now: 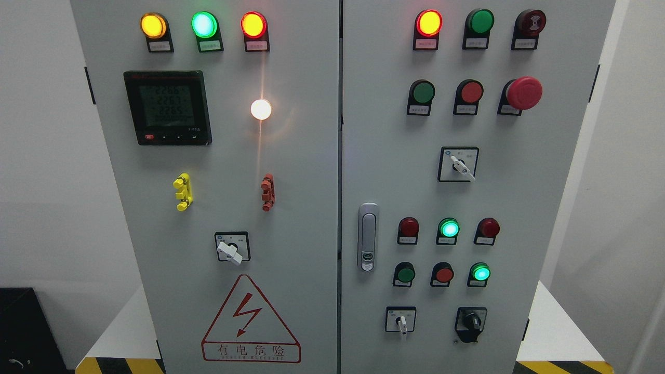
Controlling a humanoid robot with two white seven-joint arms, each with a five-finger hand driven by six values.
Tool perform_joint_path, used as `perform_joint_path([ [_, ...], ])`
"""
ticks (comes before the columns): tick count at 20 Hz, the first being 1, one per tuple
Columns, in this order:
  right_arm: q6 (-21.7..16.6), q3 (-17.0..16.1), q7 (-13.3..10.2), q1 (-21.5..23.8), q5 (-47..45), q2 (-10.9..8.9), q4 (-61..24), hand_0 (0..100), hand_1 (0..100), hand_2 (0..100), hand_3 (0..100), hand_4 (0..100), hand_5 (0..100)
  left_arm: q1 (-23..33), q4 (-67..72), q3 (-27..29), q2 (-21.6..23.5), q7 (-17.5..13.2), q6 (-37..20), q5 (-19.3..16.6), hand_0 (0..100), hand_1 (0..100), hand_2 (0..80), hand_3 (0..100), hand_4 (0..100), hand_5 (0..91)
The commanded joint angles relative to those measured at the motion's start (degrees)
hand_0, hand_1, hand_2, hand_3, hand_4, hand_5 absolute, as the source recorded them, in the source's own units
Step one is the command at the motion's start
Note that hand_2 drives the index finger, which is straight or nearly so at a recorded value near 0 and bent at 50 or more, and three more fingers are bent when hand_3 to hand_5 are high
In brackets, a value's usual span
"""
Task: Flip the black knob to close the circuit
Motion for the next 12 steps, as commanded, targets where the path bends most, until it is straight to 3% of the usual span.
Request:
perform_joint_path([
  [1, -0.2, -0.4, 0.4, -0.1, 0.0, -0.71, 1.8, 0, 5, 0, 0, 0, 0, 0.0, 0.1, -0.1, 0.0, 0.0, 0.0, 0.0, 12, 56, 0.0, 0, 0, 0.0],
  [8, -0.4, -0.4, 0.6, -0.1, 0.0, -0.88, 1.8, 0, 5, 0, 0, 0, 0, 0.0, 0.0, 0.0, 0.0, 0.0, 0.0, 0.0, 12, 56, 0.0, 0, 0, 0.0],
  [12, -0.3, -0.4, 3.0, -0.1, -0.1, -0.45, 1.5, 0, 5, 0, 0, 0, 0, 0.0, 0.1, 0.0, 0.0, 0.0, 0.0, 0.0, 12, 56, 0.0, 0, 0, 0.0],
])
